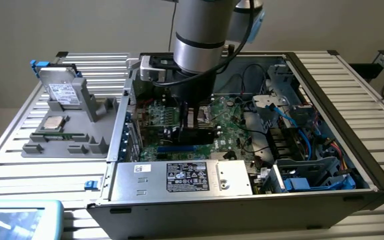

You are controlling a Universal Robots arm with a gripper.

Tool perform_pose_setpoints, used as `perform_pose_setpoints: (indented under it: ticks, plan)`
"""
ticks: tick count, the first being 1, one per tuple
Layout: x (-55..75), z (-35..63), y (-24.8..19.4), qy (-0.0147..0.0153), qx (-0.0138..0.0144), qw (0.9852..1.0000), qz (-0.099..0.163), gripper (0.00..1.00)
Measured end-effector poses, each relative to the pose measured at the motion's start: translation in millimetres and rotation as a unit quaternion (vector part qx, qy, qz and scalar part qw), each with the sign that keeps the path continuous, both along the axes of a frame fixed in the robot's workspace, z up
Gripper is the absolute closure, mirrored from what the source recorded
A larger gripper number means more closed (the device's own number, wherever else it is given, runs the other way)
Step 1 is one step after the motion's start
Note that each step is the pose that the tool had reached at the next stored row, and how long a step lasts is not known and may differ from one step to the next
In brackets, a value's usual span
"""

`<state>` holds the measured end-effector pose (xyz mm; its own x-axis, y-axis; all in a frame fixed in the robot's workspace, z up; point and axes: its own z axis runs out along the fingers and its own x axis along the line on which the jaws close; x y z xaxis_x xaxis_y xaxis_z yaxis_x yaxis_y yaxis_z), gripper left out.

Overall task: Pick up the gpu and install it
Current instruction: 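Insert the gpu into the slot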

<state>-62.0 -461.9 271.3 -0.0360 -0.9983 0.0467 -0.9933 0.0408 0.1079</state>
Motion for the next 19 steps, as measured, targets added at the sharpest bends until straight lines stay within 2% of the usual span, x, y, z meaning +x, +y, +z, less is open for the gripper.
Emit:
perform_pose_setpoints:
  ticks: [7, 11, 16, 19]
  plan:
    - [-4.9, -4.0, 2.4, 0.0000, 0.0006, 1.0000, 0.000, 0.71]
    - [-5.9, -9.3, 2.4, 0.0000, 0.0046, 1.0000, 0.000, 0.71]
    - [-7.1, -10.9, 3.3, 0.0000, 0.0093, 1.0000, 0.000, 0.71]
    - [-7.7, -13.6, 3.3, -0.0002, 0.0095, 1.0000, 0.000, 0.71]
